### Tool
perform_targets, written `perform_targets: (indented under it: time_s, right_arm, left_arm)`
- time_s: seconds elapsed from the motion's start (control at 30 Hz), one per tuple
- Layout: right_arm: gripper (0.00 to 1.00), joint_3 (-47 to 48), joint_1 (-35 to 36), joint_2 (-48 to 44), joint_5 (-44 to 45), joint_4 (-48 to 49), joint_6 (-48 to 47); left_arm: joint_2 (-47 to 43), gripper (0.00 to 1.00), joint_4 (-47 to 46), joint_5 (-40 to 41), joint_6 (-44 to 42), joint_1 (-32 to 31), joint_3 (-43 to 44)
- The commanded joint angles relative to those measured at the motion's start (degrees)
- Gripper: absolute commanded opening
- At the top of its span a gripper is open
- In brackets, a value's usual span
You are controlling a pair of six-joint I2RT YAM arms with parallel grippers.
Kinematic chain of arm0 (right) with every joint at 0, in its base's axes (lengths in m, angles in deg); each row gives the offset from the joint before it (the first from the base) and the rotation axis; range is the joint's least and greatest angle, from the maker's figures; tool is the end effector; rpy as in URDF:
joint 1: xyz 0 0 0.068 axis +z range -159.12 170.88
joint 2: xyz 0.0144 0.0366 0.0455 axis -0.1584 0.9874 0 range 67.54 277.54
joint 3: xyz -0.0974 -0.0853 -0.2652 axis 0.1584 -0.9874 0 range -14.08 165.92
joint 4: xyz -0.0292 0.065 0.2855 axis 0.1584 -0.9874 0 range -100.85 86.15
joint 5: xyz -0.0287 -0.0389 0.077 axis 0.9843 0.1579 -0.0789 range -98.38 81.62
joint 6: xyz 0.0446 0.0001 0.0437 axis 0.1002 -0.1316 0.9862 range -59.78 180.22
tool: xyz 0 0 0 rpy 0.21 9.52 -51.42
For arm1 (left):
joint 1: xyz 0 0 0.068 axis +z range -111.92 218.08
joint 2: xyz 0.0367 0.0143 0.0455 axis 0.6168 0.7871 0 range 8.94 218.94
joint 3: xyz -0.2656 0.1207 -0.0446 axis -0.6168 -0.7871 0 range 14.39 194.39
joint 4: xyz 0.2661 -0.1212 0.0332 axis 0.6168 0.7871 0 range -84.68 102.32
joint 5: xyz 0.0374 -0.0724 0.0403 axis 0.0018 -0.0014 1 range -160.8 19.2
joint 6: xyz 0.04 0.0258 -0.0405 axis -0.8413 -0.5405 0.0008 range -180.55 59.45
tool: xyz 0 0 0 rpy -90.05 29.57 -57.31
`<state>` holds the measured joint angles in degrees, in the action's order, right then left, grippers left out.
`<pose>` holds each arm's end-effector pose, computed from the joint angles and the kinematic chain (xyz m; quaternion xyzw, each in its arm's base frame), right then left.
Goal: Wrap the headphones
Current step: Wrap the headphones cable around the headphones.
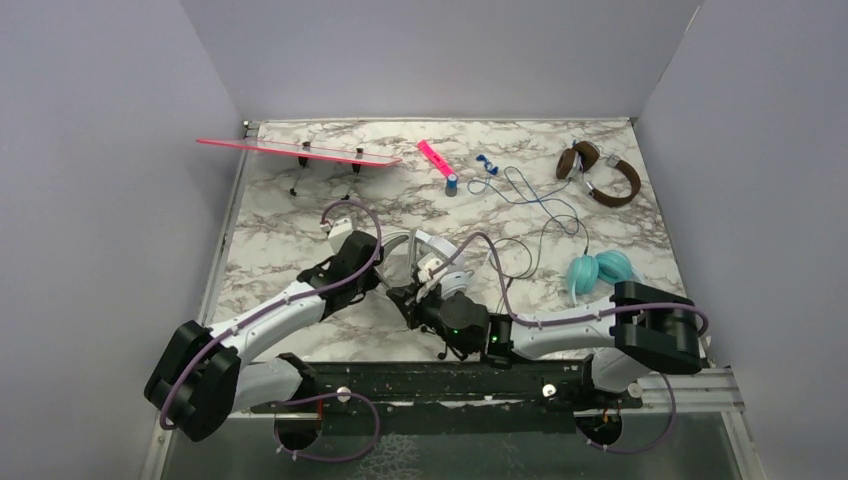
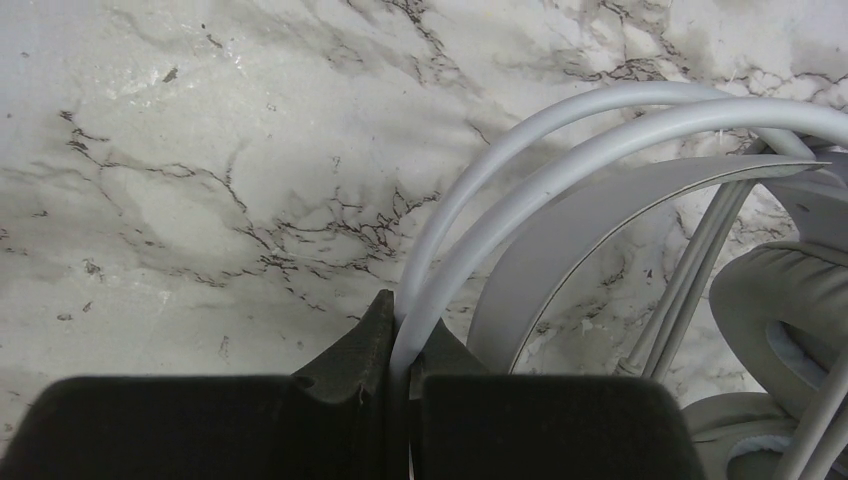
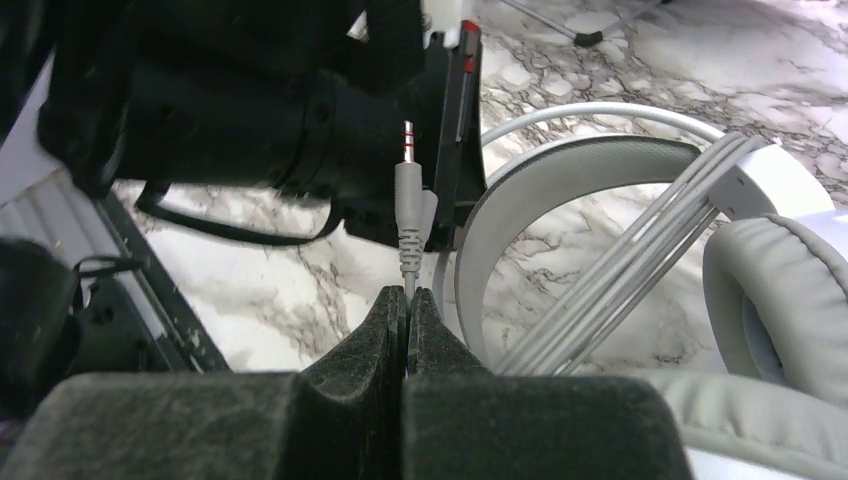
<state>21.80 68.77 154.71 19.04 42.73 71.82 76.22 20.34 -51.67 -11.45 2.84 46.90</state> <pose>0.0935 0.3312 0.2098 -0.2562 0.6861 0.3395 0.5902 0.2132 -0.1317 0.1771 -0.1684 0.9124 -0.1119 0.3560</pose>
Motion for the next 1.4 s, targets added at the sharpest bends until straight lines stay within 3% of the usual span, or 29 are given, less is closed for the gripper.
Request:
perform_targets:
  time_s: [0.0, 0.27, 0.53, 0.77, 0.93, 1.2, 1.37]
  right_arm:
    - [0.00, 10.3, -0.6, 3.1, 10.2, -18.2, 9.8]
    - [0.00, 24.3, -2.5, 9.2, 16.2, -44.0, 22.5]
    - [0.00, 25.6, -5.1, 10.6, 14.3, -49.8, 25.5]
    - [0.00, 32.0, -6.0, 14.5, 13.5, -51.6, 19.4]
    - [0.00, 40.0, -6.0, 20.0, 18.6, -64.5, 22.0]
    - [0.00, 47.8, -6.1, 25.8, 24.4, -75.9, 20.8]
    - [0.02, 48.6, -6.8, 27.4, 23.4, -75.5, 19.3]
  left_arm:
    - [-4.3, 0.00, -4.0, 0.0, 1.9, 0.4, -1.6]
    - [-7.0, 0.00, -3.0, -0.2, 2.1, 0.4, -2.5]
    - [-9.3, 0.00, 0.0, 0.2, 2.2, 0.4, -1.1]
    - [-9.4, 0.00, 2.9, 0.9, 1.3, 0.3, 2.0]
    - [-8.5, 0.00, 8.2, 1.7, 1.0, 0.2, 7.0]
    - [-4.5, 0.00, 17.4, 4.3, 2.8, 0.2, 12.9]
    - [-4.2, 0.00, 19.9, 2.8, 5.4, 0.2, 13.8]
